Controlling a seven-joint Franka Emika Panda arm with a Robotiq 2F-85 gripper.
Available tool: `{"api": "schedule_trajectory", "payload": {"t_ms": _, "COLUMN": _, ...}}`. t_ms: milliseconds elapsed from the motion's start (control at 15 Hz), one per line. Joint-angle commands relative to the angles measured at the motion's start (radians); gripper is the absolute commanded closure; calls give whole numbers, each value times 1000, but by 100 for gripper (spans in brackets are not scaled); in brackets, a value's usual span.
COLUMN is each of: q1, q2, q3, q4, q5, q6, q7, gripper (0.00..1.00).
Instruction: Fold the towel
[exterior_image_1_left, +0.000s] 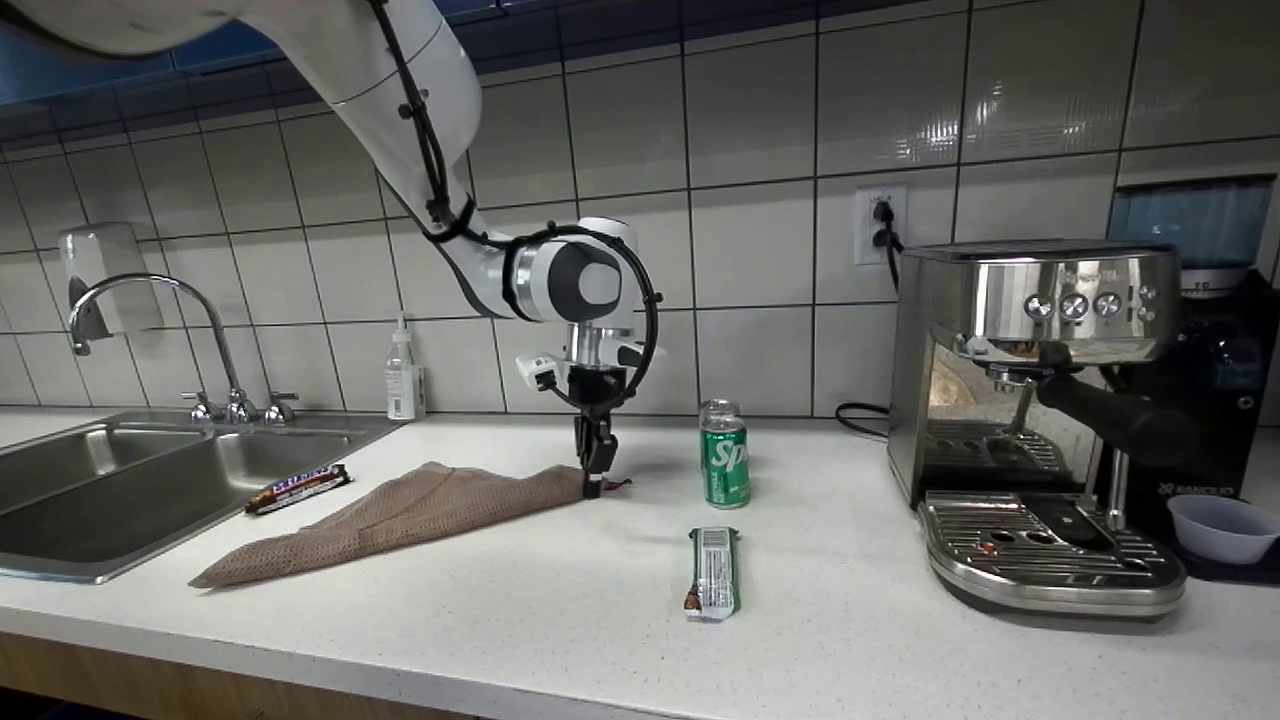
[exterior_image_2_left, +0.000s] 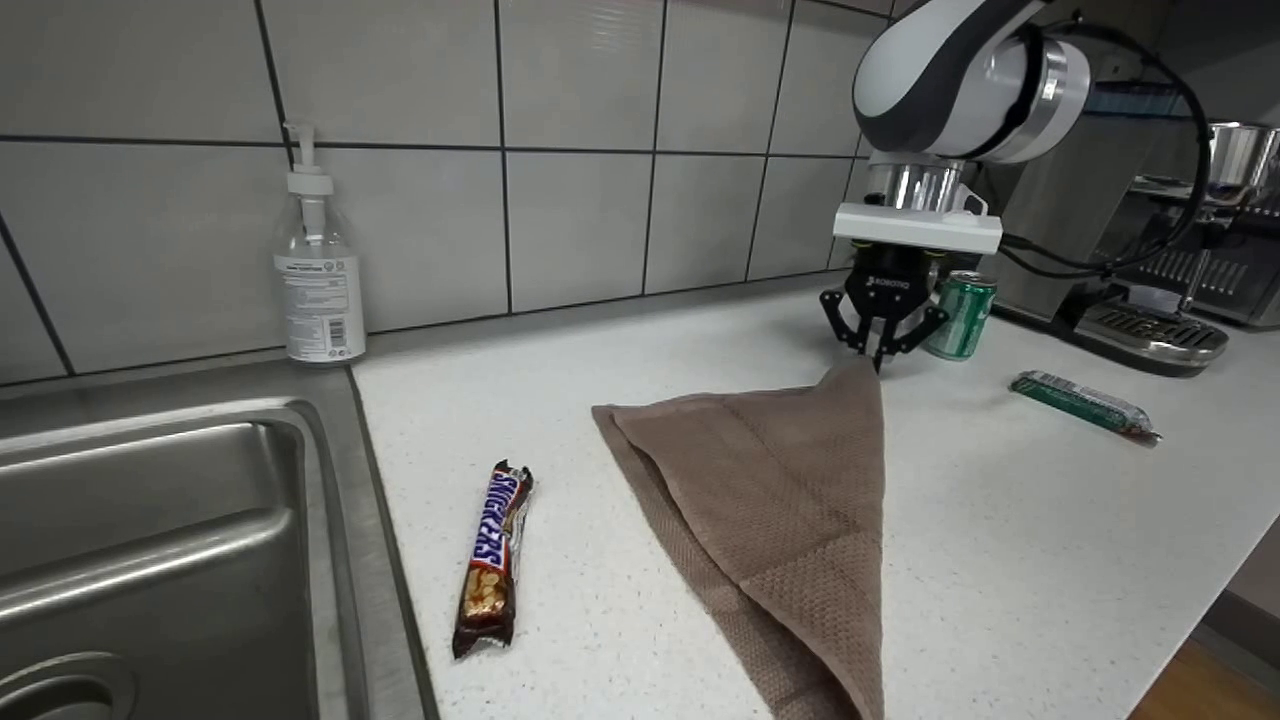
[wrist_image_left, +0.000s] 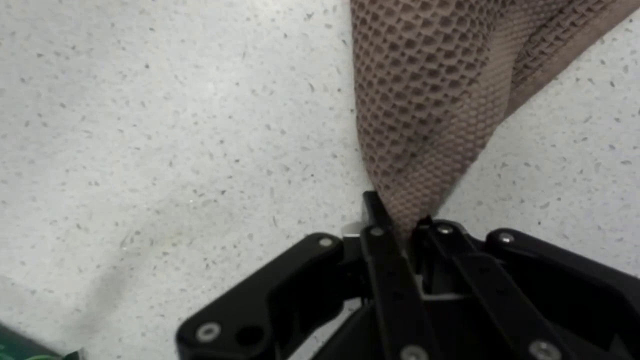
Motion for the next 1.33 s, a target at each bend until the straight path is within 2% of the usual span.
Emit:
{"api": "schedule_trajectory", "payload": {"t_ms": 0, "q1": -8, "q2": -12, "q3": 5, "q4": 7, "q5": 10, "q6": -19, "q7": 9, "gripper": 100}}
{"api": "schedule_trajectory", "payload": {"t_ms": 1267, "q1": 20, "q2": -212, "q3": 77, "q4": -134, "q5": 17, "q6": -5, "q7": -106, "gripper": 99}}
